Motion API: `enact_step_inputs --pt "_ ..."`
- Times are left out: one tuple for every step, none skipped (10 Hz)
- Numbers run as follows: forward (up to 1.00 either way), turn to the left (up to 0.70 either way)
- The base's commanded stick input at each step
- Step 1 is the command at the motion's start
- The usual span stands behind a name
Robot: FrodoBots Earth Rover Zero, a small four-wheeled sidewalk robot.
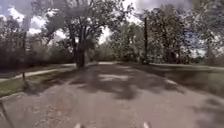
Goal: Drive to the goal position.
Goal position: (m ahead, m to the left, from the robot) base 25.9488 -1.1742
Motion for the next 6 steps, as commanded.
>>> enact_step_inputs --pt "1.0 0.0" --pt "1.0 0.0" --pt "1.0 0.0" --pt "1.0 0.0" --pt "1.0 0.0" --pt "1.0 0.0"
